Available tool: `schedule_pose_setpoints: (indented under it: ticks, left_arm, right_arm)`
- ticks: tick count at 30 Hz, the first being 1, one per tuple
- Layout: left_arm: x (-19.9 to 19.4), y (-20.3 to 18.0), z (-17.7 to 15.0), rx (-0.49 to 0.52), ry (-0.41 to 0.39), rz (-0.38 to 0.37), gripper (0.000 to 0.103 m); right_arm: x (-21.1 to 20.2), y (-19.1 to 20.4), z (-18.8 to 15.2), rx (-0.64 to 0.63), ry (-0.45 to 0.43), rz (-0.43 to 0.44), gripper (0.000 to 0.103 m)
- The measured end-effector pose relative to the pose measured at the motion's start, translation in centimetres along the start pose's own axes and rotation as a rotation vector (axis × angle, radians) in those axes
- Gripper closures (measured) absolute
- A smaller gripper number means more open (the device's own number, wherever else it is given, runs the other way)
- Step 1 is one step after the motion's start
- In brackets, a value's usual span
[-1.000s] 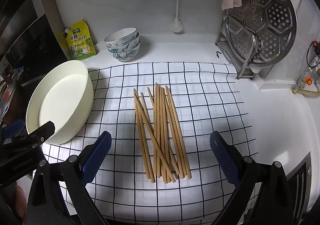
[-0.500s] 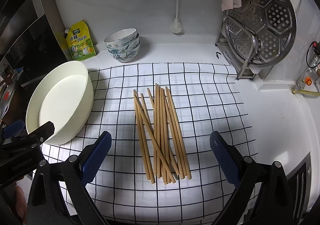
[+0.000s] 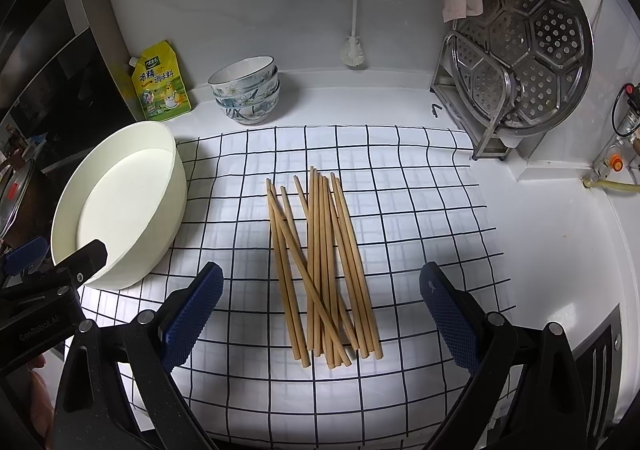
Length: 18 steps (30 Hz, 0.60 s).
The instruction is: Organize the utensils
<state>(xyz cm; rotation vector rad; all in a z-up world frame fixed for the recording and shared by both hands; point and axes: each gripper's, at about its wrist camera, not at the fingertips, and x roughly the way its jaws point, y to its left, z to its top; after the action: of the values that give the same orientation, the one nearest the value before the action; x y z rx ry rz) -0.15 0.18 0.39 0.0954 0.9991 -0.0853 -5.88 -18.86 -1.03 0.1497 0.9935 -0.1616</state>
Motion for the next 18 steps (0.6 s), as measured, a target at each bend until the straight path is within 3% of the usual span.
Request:
schedule_pose_setpoints:
  ticks: [18]
  left_arm:
    - [0.28, 0.3, -0.17, 0.0, 0.013, 0.018, 0.006]
  right_arm:
    - [0.0, 0.06, -0.08, -0.002, -0.001, 0.001, 0.009]
